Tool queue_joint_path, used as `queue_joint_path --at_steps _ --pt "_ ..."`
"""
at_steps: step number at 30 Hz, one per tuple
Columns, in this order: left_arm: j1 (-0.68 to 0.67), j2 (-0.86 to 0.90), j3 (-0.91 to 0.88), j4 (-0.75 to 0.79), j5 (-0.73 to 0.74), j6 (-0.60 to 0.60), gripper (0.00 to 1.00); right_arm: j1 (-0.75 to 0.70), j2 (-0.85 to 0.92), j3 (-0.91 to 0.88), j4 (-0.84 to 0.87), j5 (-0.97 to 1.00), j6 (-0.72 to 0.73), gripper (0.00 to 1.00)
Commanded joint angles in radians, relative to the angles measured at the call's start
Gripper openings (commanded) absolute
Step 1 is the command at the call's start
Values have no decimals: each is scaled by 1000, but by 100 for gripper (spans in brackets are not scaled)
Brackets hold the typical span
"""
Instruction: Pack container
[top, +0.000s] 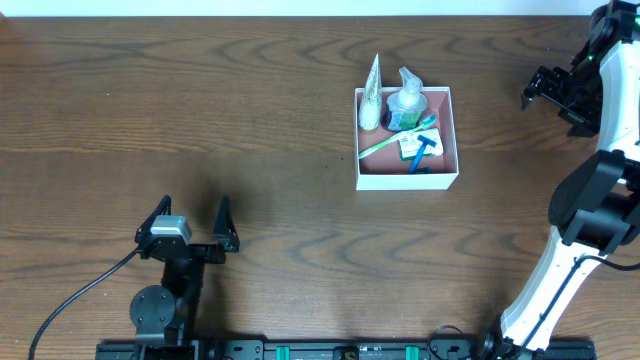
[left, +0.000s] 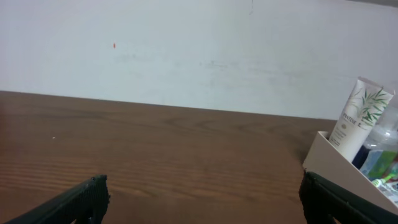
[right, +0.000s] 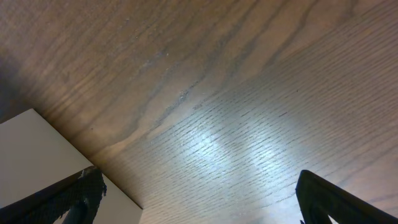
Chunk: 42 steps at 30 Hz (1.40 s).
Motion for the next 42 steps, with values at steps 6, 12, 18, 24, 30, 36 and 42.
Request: queue_joint_path --at_steps 6,12,18,24,30,36,42 --pt "6 -8 -37 8 -9 9 98 -2 -14 -1 -1 -4 14 99" --pt "6 -8 -61 8 -8 8 98 -2 -14 -1 -1 -4 14 99" --pt "6 -8 -80 8 -8 9 98 -2 -14 -1 -1 -4 14 99" --pt "6 -8 -83 -11 -8 9 98 -2 -14 -1 -1 -4 14 99" --pt "6 -8 -83 -62 -8 8 98 -2 -14 -1 -1 -4 14 99" --pt "6 -6 -83 -61 -8 8 98 -2 -14 -1 -1 -4 14 99" --pt "6 -6 -83 -61 -8 8 98 -2 -14 -1 -1 -4 14 99"
